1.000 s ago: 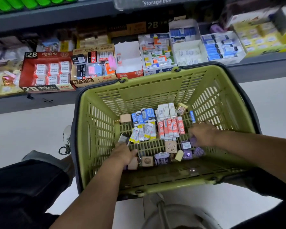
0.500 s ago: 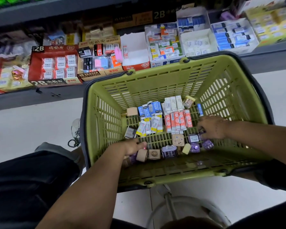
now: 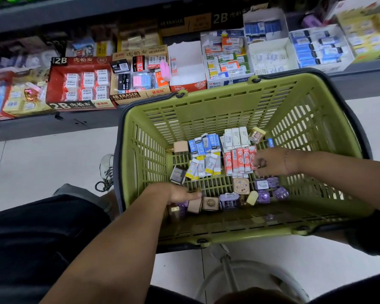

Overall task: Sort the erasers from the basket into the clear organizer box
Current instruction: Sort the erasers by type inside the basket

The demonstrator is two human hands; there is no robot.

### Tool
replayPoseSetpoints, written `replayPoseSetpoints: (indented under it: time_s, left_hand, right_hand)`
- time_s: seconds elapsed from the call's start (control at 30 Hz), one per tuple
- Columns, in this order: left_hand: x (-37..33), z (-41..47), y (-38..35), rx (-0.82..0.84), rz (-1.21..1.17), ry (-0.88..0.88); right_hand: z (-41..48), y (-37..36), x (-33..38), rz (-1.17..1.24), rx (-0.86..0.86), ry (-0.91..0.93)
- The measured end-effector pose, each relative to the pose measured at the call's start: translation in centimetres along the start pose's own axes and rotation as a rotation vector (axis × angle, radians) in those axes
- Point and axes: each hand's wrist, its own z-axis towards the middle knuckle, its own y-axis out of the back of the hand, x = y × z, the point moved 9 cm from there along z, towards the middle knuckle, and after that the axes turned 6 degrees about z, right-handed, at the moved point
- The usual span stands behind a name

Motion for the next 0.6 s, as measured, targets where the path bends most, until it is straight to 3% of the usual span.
replayPoseSetpoints:
  time_s: [0.27, 0.6]
  left_hand:
    - [-0.1, 0.2, -0.2, 0.049, 0.038, -0.112]
    - [0.7, 0.2, 0.0, -0.023, -0.064, -0.101]
  right_hand:
    - [-0.4, 0.4, -2.4, 0.076, 0.062, -0.106]
    - [-0.4, 1.7, -1.1, 0.097, 0.018, -0.063]
